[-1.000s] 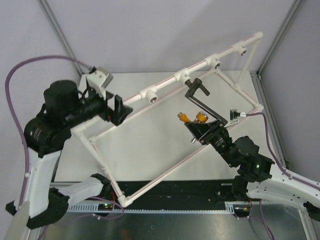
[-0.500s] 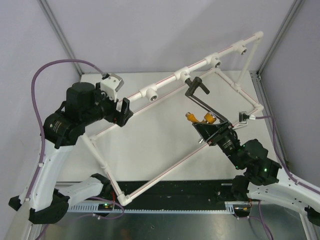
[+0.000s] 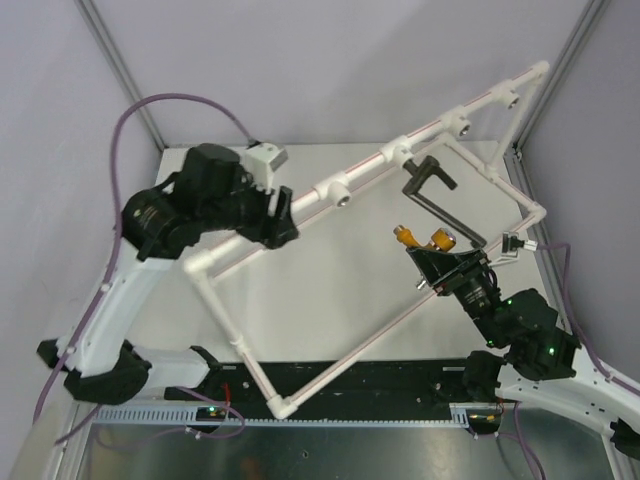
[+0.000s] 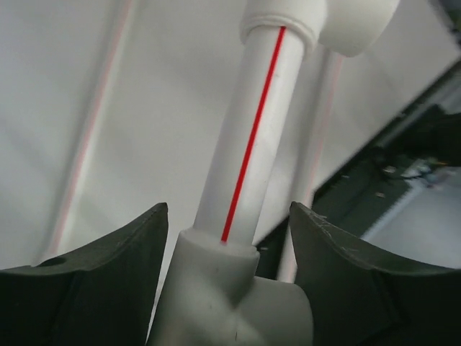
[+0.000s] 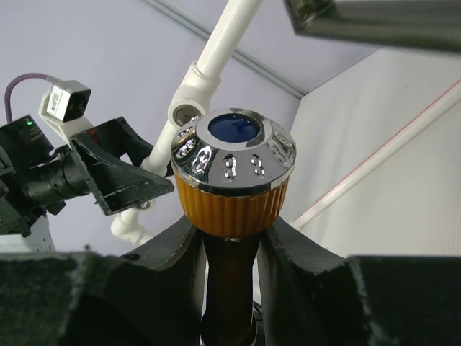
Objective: Install the water faucets
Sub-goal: Move the adaptor to the center of the board.
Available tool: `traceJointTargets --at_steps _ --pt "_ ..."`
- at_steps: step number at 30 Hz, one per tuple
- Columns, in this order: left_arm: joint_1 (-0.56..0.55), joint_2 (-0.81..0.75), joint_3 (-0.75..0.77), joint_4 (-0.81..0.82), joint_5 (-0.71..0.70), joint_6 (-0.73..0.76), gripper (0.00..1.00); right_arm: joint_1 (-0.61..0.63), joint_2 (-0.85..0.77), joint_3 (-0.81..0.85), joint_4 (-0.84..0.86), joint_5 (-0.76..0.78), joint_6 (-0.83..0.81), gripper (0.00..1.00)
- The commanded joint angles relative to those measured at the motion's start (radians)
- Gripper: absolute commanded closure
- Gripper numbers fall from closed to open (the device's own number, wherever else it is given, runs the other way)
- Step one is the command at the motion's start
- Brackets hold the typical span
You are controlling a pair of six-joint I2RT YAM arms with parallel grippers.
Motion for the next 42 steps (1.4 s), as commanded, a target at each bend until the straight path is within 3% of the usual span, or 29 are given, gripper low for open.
traceJointTargets --at_steps 1,7,13,15,20,22,27,32,42 --pt "-0.113 0.125 0.165 0.13 0.084 -0.332 1.0 -0.006 -0.034 0.004 -0.009 0.062 -0.026 1.0" --pt "-0.223 0.195 0.264 0.13 0.1 -0.457 1.0 -0.006 -0.087 0.004 -0.041 0.081 -0.025 1.0" --pt "-0.341 0.226 0.314 0.129 0.098 -0.494 0.83 -0.009 -0.143 0.004 -0.103 0.124 -0.043 1.0" --pt "-0.352 0.223 0.308 0.126 0.076 -0.48 0.67 -0.009 -0.155 0.004 -0.11 0.134 -0.054 1.0" --pt "-0.344 0.187 0.319 0.114 -0.024 -0.407 0.12 -0.01 -0.174 0.004 -0.126 0.145 -0.06 1.0" --pt "-0.33 0.176 0.349 0.114 -0.041 -0.366 0.03 -0.01 -0.175 0.004 -0.132 0.148 -0.057 1.0" --pt "-0.257 0.178 0.443 0.118 -0.03 -0.298 0.01 -0.01 -0.166 0.004 -0.125 0.154 -0.063 1.0" --pt "-0.181 0.302 0.593 0.125 -0.004 -0.16 0.0 -0.01 -0.153 0.007 -0.102 0.15 -0.101 1.0" --pt "-0.167 0.539 0.694 0.246 0.167 0.04 0.0 -0.01 -0.155 0.062 -0.148 0.092 -0.228 1.0"
